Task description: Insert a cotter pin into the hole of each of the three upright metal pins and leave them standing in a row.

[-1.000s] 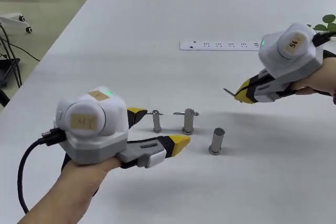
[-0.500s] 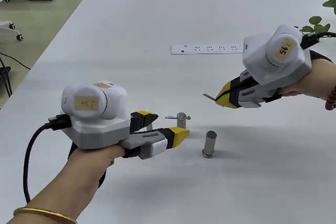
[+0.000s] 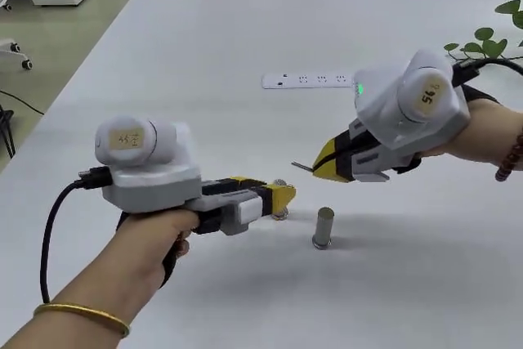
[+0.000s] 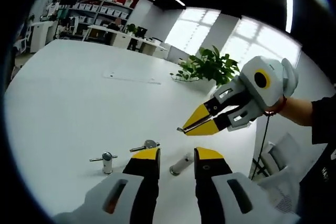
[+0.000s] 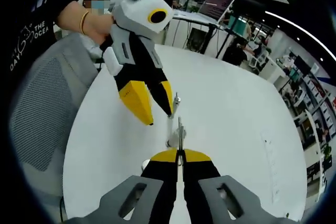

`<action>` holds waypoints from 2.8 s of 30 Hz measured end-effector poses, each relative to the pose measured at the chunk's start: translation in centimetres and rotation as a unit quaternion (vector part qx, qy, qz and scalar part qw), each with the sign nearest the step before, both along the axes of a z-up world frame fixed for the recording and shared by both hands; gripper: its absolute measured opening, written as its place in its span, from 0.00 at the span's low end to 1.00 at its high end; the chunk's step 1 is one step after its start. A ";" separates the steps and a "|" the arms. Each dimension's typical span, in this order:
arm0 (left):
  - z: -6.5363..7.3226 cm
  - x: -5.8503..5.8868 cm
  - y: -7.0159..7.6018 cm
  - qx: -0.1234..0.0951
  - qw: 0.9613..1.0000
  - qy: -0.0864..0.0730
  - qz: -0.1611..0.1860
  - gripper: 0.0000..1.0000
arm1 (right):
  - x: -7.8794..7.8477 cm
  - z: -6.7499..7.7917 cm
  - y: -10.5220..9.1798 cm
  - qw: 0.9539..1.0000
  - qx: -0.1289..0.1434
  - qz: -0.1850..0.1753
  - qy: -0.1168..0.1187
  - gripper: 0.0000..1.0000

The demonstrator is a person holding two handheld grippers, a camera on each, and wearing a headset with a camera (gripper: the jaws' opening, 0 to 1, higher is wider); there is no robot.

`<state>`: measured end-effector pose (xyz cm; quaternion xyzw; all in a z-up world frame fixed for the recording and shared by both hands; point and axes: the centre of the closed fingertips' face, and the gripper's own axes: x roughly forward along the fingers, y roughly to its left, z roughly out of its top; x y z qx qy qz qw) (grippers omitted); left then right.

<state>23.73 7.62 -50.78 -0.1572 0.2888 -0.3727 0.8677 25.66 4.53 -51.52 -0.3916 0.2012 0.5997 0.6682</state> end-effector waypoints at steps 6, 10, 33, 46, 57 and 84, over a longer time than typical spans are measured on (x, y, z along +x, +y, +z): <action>0.3 -0.1 -0.7 -0.024 1.000 0.011 -0.004 0.19 | -1.0 0.2 0.8 1.000 0.002 0.022 -0.007 0.00; 0.7 -0.2 -1.1 -0.050 0.999 0.020 -0.003 0.17 | -1.6 0.6 1.2 0.999 0.008 0.032 -0.009 0.00; 1.0 -0.1 -1.2 -0.105 0.993 0.056 0.018 0.00 | -2.3 0.7 2.0 0.998 0.008 0.058 -0.025 0.00; 0.9 -0.3 -1.3 -0.095 0.995 0.042 0.010 0.00 | -2.3 0.6 1.9 0.998 0.010 0.054 -0.026 0.00; 0.9 -0.3 -1.2 -0.050 0.998 -0.022 -0.020 0.00 | -2.3 0.3 1.9 0.999 0.031 0.026 0.000 0.00; -0.3 -2.3 0.8 0.013 0.990 -0.100 -0.094 0.00 | -4.2 -0.2 1.2 0.957 0.145 -0.103 0.229 0.09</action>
